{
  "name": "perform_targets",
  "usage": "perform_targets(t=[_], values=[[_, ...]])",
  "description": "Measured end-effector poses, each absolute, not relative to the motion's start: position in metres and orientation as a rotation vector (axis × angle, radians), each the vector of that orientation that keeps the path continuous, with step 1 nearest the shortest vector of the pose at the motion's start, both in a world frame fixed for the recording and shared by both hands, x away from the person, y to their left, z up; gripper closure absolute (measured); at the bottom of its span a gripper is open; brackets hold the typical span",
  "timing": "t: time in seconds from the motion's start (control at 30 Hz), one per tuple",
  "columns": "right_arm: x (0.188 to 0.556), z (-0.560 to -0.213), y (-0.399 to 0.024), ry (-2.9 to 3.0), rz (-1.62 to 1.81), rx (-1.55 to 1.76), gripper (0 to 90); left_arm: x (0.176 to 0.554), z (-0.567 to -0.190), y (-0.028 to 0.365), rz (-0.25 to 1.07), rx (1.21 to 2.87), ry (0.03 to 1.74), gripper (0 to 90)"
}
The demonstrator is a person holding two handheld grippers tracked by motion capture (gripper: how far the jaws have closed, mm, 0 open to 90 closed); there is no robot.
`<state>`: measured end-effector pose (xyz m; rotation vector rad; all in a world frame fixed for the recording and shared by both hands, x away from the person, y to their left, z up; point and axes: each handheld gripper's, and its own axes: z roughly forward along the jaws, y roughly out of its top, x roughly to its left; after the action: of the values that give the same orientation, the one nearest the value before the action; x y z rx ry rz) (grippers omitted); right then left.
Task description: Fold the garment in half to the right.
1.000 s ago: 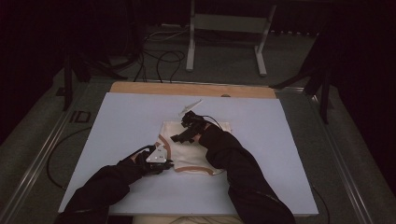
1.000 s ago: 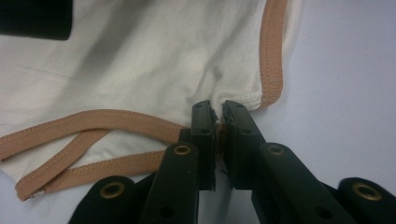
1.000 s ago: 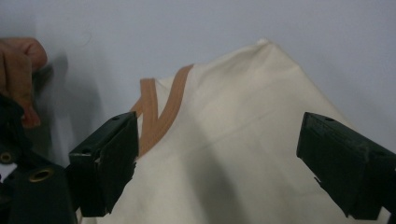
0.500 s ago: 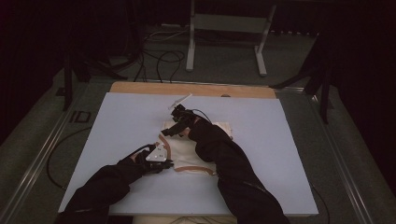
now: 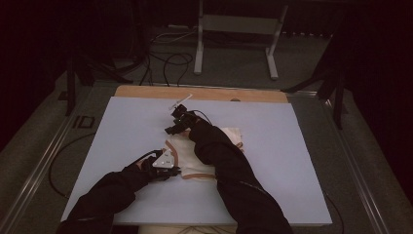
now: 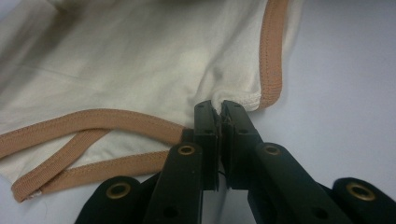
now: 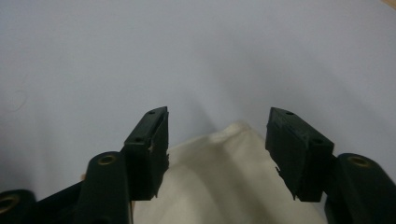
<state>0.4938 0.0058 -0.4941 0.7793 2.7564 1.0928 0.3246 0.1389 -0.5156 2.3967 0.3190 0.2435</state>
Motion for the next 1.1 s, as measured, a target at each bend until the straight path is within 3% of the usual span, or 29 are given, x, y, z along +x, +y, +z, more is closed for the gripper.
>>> perform_targets(t=[0.37,0.67,0.83,1.1], values=[[0.498,-0.505,0.020,2.763,0.982,0.768,47.7,0.325,-0.515,0.139,0.237,2.402,0.322,87.1],[0.498,-0.509,0.025,2.764,0.898,0.746,67.8,0.326,-0.514,0.139,0.232,2.411,0.313,87.2],[0.499,-0.508,0.023,2.740,0.865,0.772,86.8,0.326,-0.514,0.139,0.230,2.411,0.317,87.3],[0.495,-0.499,0.017,2.739,0.886,0.719,88.9,0.326,-0.513,0.137,0.236,2.418,0.313,87.3]])
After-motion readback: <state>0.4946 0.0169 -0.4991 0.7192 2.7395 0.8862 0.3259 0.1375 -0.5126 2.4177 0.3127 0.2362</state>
